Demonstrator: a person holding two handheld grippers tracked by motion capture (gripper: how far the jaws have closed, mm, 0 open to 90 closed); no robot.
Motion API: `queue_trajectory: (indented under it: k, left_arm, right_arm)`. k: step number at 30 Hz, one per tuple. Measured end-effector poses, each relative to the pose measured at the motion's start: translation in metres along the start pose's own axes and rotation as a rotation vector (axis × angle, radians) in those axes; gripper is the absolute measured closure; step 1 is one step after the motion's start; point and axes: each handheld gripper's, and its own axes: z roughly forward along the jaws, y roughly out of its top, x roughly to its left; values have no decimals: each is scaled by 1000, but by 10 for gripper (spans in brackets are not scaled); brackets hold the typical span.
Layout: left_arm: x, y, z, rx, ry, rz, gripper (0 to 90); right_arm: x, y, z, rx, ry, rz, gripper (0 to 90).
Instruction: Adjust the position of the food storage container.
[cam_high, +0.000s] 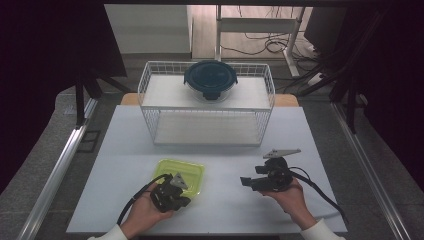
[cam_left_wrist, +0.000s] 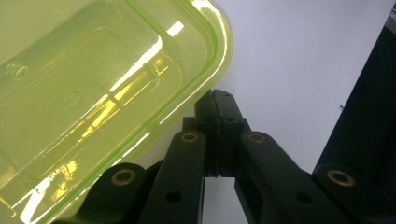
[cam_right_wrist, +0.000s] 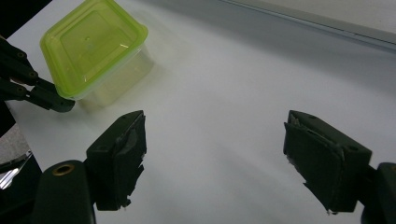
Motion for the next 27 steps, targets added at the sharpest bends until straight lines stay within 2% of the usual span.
queue_trajectory:
  k: [4,7,11,14,15,18,19,22,24,27]
  left_arm:
    - [-1,-2,-3,-2,-24,-9,900]
    - [-3,-5,-11,-16,-42,-9,900]
    - [5,-9,-36,-73,-34,-33,900]
    - [20,-14,-57,-134,4,-85,900]
    - [25,-16,-61,-145,10,-102,900]
    - [48,-24,-76,-168,72,-176,899]
    - [53,-26,-78,-172,77,-194,900]
    - [72,-34,-83,-171,131,-240,900]
    - [85,-40,-81,-150,158,-281,900]
    - [98,-48,-73,-120,168,-326,900]
  right_arm:
    - [0,0,0,-1,-1,3,206]
    - [0,0,-1,-3,-1,7,206]
    - [-1,0,-2,-8,-2,7,206]
    - [-1,0,-2,-10,-4,11,206]
    - [-1,0,-2,-8,-3,14,206]
    - [-1,0,-2,-8,-4,15,206]
    - [-1,0,-2,-7,-4,14,206]
    - [-2,0,-1,-5,-6,15,206]
    - [-2,0,0,-7,-7,13,206]
    - [-2,0,0,-6,-6,14,206]
